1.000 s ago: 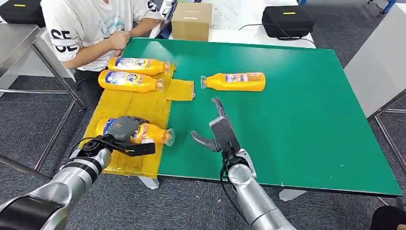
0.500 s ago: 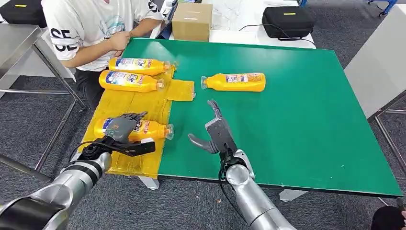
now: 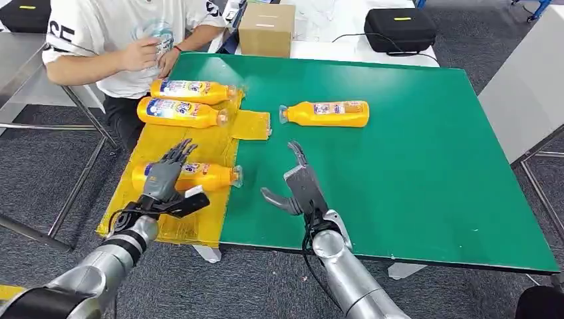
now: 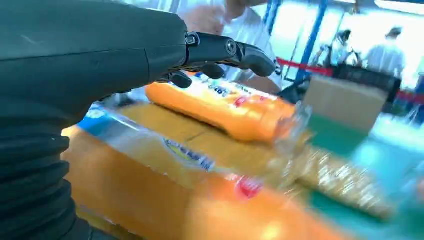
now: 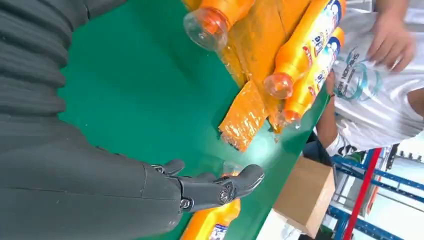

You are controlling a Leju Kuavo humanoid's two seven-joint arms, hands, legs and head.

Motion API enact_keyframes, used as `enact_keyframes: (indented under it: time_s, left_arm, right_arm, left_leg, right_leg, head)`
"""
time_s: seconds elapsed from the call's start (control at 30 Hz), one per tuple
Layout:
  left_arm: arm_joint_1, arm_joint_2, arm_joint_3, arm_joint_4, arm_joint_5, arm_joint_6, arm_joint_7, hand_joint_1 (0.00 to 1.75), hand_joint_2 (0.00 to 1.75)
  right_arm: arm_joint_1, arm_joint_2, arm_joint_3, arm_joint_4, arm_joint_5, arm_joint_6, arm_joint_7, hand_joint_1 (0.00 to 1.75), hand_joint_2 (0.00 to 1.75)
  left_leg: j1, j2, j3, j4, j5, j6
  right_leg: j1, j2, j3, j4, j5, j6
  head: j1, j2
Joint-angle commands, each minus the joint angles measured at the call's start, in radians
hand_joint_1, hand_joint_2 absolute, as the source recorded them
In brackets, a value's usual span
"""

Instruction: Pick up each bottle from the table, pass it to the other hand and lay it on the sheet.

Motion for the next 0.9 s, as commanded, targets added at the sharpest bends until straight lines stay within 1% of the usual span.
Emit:
enact_keyframes:
  time_s: [0.03, 0.07, 0.1, 0.13, 0.17, 0.2, 0.23, 0.27, 0.3, 0.33, 0.43, 0.5, 0.53, 0.6, 0.63, 0.67, 0.7, 0.73, 0.77, 0.8, 0.83, 0.87, 0.9]
  left_arm:
    - [0.112, -0.055, 0.058, -0.385, 0.407, -0.174, -0.011, 0.00, 1.75]
    - [0.116, -0.056, 0.060, -0.398, 0.430, -0.196, -0.011, 0.00, 1.75]
    - [0.116, -0.056, 0.060, -0.398, 0.430, -0.196, -0.011, 0.00, 1.75]
    - [0.116, -0.056, 0.060, -0.398, 0.430, -0.196, -0.011, 0.00, 1.75]
    - [0.131, -0.080, 0.093, -0.431, 0.518, -0.277, -0.011, 0.00, 1.75]
    - [0.132, -0.090, 0.105, -0.426, 0.543, -0.310, -0.011, 0.00, 1.75]
    - [0.133, -0.097, 0.104, -0.425, 0.539, -0.306, -0.011, 0.00, 1.75]
    - [0.133, -0.097, 0.104, -0.425, 0.539, -0.306, -0.011, 0.00, 1.75]
    - [0.133, -0.097, 0.104, -0.425, 0.539, -0.306, -0.011, 0.00, 1.75]
    - [0.131, -0.109, 0.115, -0.408, 0.562, -0.335, -0.011, 0.00, 1.75]
    - [0.126, -0.173, 0.131, -0.360, 0.604, -0.437, 0.023, 0.00, 1.75]
    - [0.131, -0.186, 0.126, -0.366, 0.601, -0.437, 0.028, 0.00, 1.75]
    - [0.132, -0.190, 0.121, -0.364, 0.593, -0.428, 0.043, 0.00, 1.75]
    - [0.139, -0.212, 0.107, -0.363, 0.609, -0.477, 0.092, 0.00, 1.75]
    - [0.137, -0.212, 0.078, -0.354, 0.555, -0.423, 0.112, 0.00, 1.75]
    - [0.144, -0.233, 0.081, -0.355, 0.593, -0.465, 0.106, 0.00, 1.75]
    - [0.147, -0.248, 0.076, -0.354, 0.602, -0.465, 0.121, 0.00, 1.75]
    - [0.148, -0.252, 0.075, -0.354, 0.602, -0.459, 0.122, 0.00, 1.75]
    - [0.156, -0.274, 0.065, -0.360, 0.624, -0.457, 0.146, 0.00, 1.75]
    - [0.162, -0.283, 0.063, -0.368, 0.641, -0.457, 0.148, 0.00, 1.75]
    - [0.163, -0.286, 0.060, -0.370, 0.642, -0.457, 0.148, 0.00, 1.75]
    - [0.163, -0.286, 0.060, -0.370, 0.642, -0.457, 0.148, 0.00, 1.75]
    - [0.163, -0.286, 0.060, -0.370, 0.642, -0.457, 0.148, 0.00, 1.75]
  right_arm:
    - [0.019, -0.041, 0.007, -0.009, 0.002, -0.025, 0.008, 0.00, 1.75]
    - [0.023, -0.042, 0.005, -0.014, 0.002, -0.028, 0.010, 0.00, 1.75]
    - [0.023, -0.042, 0.005, -0.014, 0.002, -0.028, 0.010, 0.00, 1.75]
    - [0.023, -0.042, 0.005, -0.014, 0.002, -0.028, 0.010, 0.00, 1.75]
    - [0.038, -0.049, 0.002, -0.040, 0.009, -0.037, 0.019, 0.00, 1.75]
    - [0.043, -0.050, 0.000, -0.047, 0.011, -0.039, 0.023, 0.00, 1.75]
    - [0.044, -0.050, 0.000, -0.049, 0.011, -0.039, 0.023, 0.00, 1.75]
    - [0.044, -0.050, 0.000, -0.049, 0.011, -0.039, 0.023, 0.00, 1.75]
    - [0.044, -0.050, 0.000, -0.049, 0.011, -0.039, 0.023, 0.00, 1.75]
    - [0.047, -0.050, -0.001, -0.054, 0.015, -0.044, 0.029, 0.00, 1.75]
    - [0.061, -0.049, -0.009, -0.081, 0.035, -0.068, 0.045, 0.00, 1.75]
    - [0.063, -0.049, -0.011, -0.088, 0.038, -0.067, 0.049, 0.00, 1.75]
    - [0.065, -0.049, -0.013, -0.093, 0.041, -0.069, 0.053, 0.00, 1.75]
    - [0.072, -0.046, -0.022, -0.102, 0.055, -0.071, 0.064, 0.00, 1.75]
    - [0.073, -0.045, -0.023, -0.102, 0.060, -0.075, 0.066, 0.00, 1.75]
    - [0.076, -0.042, -0.026, -0.101, 0.065, -0.069, 0.068, 0.00, 1.75]
    - [0.077, -0.038, -0.028, -0.099, 0.070, -0.075, 0.069, 0.00, 1.75]
    - [0.078, -0.038, -0.029, -0.099, 0.071, -0.078, 0.070, 0.00, 1.75]
    - [0.085, -0.032, -0.031, -0.100, 0.078, -0.087, 0.069, 0.00, 1.75]
    - [0.090, -0.030, -0.030, -0.103, 0.080, -0.088, 0.068, 0.00, 1.75]
    - [0.091, -0.029, -0.030, -0.104, 0.080, -0.089, 0.068, 0.00, 1.75]
    - [0.091, -0.029, -0.030, -0.104, 0.080, -0.089, 0.068, 0.00, 1.75]
    - [0.091, -0.029, -0.030, -0.104, 0.080, -0.089, 0.068, 0.00, 1.75]
  left_leg:
    - [0.001, -0.002, 0.004, 0.000, -0.002, -0.001]
    - [0.000, -0.003, 0.002, 0.000, -0.001, 0.000]
    - [0.001, -0.002, 0.005, 0.001, -0.003, -0.001]
    - [0.001, -0.001, 0.002, 0.000, -0.002, -0.001]
    - [0.001, -0.001, 0.005, 0.001, -0.003, -0.001]
    - [0.001, -0.002, 0.003, 0.000, -0.002, -0.001]
    - [0.000, -0.002, 0.002, 0.000, -0.001, -0.001]
    - [0.001, -0.002, 0.005, 0.000, -0.003, -0.001]
    - [0.001, -0.002, 0.003, 0.000, -0.002, -0.001]
    - [0.000, -0.001, 0.002, 0.000, -0.001, -0.001]
    - [0.000, -0.003, 0.005, 0.000, -0.002, -0.001]
    - [0.000, -0.002, 0.003, 0.000, -0.002, 0.000]
    - [0.000, -0.002, 0.005, 0.000, -0.003, 0.000]
    - [0.000, -0.002, 0.001, -0.001, -0.001, 0.000]
    - [0.000, -0.002, 0.004, 0.000, -0.003, -0.001]
    - [0.000, -0.002, 0.002, 0.000, -0.001, 0.000]
    - [0.000, -0.003, 0.005, 0.000, -0.003, -0.001]
    - [0.000, -0.003, 0.002, 0.000, -0.002, -0.001]
    - [0.000, -0.003, 0.005, 0.000, -0.003, -0.001]
    - [0.000, -0.003, 0.002, 0.000, -0.001, 0.000]
    - [0.000, -0.003, 0.005, 0.000, -0.003, -0.001]
    - [0.000, -0.002, 0.002, 0.000, -0.002, 0.000]
    - [0.000, -0.002, 0.005, 0.000, -0.003, -0.001]
  right_leg:
    - [0.001, -0.002, 0.005, 0.000, -0.003, -0.001]
    - [0.000, -0.003, 0.003, 0.000, -0.002, -0.001]
    - [0.001, -0.002, 0.006, 0.000, -0.004, -0.001]
    - [0.001, -0.001, 0.003, -0.001, -0.002, -0.001]
    - [0.001, -0.001, 0.006, 0.000, -0.003, -0.002]
    - [0.001, -0.002, 0.004, -0.001, -0.002, -0.001]
    - [0.001, -0.002, 0.003, -0.001, -0.002, -0.001]
    - [0.001, -0.002, 0.006, 0.000, -0.003, -0.001]
    - [0.001, -0.001, 0.004, 0.000, -0.002, -0.001]
    - [0.000, -0.001, 0.003, 0.000, -0.002, -0.001]
    - [0.001, -0.003, 0.006, -0.001, -0.003, -0.001]
    - [0.000, -0.002, 0.004, -0.001, -0.002, -0.001]
    - [0.000, -0.002, 0.007, -0.001, -0.003, -0.001]
    - [0.000, -0.002, 0.002, -0.001, -0.001, -0.001]
    - [0.000, -0.002, 0.006, 0.000, -0.003, -0.001]
    - [0.000, -0.002, 0.003, -0.001, -0.002, -0.001]
    - [0.000, -0.003, 0.006, 0.000, -0.004, -0.001]
    - [0.000, -0.002, 0.004, -0.001, -0.002, -0.001]
    - [0.000, -0.003, 0.006, -0.001, -0.003, -0.001]
    - [0.000, -0.003, 0.003, -0.001, -0.002, -0.001]
    - [0.000, -0.003, 0.006, -0.001, -0.003, -0.001]
    - [0.000, -0.002, 0.004, -0.001, -0.002, -0.001]
    - [0.000, -0.002, 0.006, 0.000, -0.003, -0.001]
  head:
    - [0.000, 0.000]
    - [0.000, 0.000]
    - [0.000, 0.000]
    - [0.000, 0.000]
    - [0.000, 0.000]
    - [0.000, 0.000]
    - [0.000, 0.000]
    - [0.000, 0.000]
    - [0.000, 0.000]
    - [0.000, 0.000]
    - [0.000, 0.000]
    - [0.000, 0.000]
    - [0.000, 0.000]
    - [0.000, 0.000]
    - [0.000, 0.000]
    - [0.000, 0.000]
    - [0.000, 0.000]
    - [0.000, 0.000]
    - [0.000, 0.000]
    - [0.000, 0.000]
    - [0.000, 0.000]
    - [0.000, 0.000]
    - [0.000, 0.000]
